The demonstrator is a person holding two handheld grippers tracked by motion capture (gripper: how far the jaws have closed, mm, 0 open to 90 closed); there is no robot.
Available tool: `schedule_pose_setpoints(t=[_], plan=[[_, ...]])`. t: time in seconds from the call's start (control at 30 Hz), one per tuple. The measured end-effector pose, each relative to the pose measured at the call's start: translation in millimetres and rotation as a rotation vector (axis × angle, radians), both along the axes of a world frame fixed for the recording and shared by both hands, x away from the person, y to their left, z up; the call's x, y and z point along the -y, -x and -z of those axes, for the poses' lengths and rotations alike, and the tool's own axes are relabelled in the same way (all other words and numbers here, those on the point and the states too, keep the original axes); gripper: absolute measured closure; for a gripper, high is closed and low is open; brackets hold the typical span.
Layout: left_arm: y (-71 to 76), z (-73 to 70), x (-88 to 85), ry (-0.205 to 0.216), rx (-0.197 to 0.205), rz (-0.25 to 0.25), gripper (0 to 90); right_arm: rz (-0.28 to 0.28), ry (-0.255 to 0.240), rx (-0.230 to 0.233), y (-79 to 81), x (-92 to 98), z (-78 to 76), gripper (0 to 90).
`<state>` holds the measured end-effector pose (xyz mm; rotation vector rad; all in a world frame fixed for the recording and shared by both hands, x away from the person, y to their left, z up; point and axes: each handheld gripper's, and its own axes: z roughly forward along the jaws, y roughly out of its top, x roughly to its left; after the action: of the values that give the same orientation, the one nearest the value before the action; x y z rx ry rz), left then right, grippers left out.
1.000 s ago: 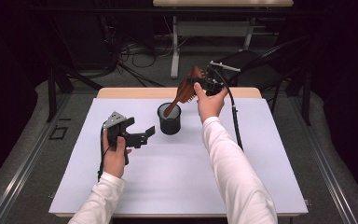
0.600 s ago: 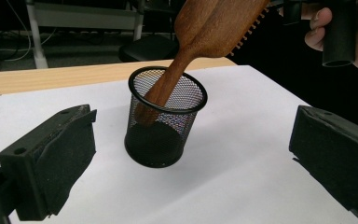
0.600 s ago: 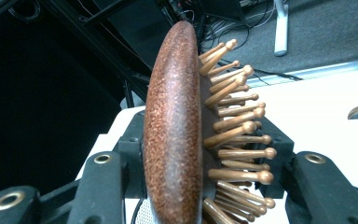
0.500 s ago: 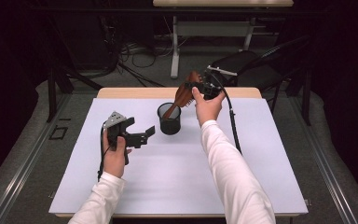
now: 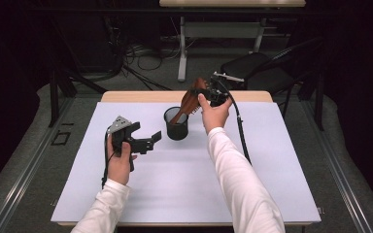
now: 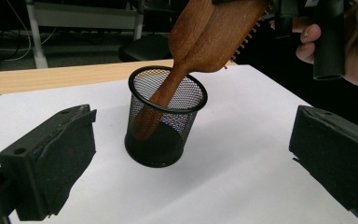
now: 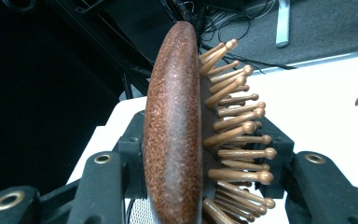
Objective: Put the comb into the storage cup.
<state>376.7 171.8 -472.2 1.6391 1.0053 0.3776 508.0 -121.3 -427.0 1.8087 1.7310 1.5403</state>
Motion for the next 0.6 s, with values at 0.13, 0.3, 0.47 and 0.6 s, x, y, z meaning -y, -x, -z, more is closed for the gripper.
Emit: schedule_pose_setpoints(t=[0.13,0.3,0.47,0.6], plan=[[0.1,0.0,0.0,0.001,0.001,0.000,0.3,-0.002,0.002,-0.005,0.0,0.2,2.9,48.3],[0.1,-0.2,-0.3,0.000,0.001,-0.001,0.3,-0.002,0.000,-0.011,0.4,0.0,5.0,48.3],[0.0,-0.2,-0.3,0.001,0.001,0.000,0.3,-0.003,-0.001,-0.014,0.2,-0.8,7.5,48.3],[-0.2,0.0,-0.5,0.000,0.001,0.000,0.3,-0.006,0.001,-0.020,-0.3,-1.4,9.5,48.3]])
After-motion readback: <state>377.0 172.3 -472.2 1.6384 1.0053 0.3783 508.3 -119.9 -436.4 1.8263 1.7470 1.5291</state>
